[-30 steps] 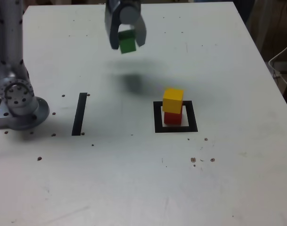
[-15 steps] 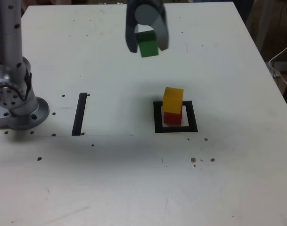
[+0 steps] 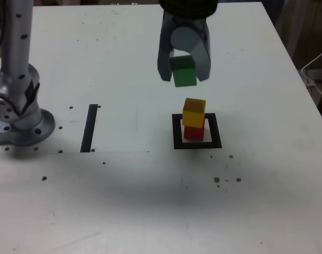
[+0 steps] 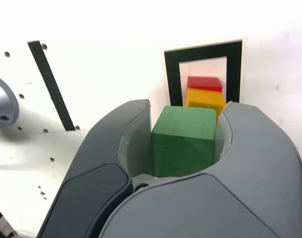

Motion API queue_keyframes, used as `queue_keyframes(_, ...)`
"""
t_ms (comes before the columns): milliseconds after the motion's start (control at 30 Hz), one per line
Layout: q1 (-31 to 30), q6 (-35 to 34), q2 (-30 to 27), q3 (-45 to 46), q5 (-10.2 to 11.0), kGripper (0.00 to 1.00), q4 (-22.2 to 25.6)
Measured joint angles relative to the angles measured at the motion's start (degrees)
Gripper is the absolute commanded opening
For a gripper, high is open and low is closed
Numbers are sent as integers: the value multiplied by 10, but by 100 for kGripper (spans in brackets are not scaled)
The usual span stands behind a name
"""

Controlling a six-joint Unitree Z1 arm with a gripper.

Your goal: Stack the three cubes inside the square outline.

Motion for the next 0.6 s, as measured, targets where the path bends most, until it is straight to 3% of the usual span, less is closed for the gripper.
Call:
queue_keyframes(133, -5, -4, 13, 0, -14, 6, 2)
queue_keyframes(600, -29, -13, 37, -4, -13, 9, 1)
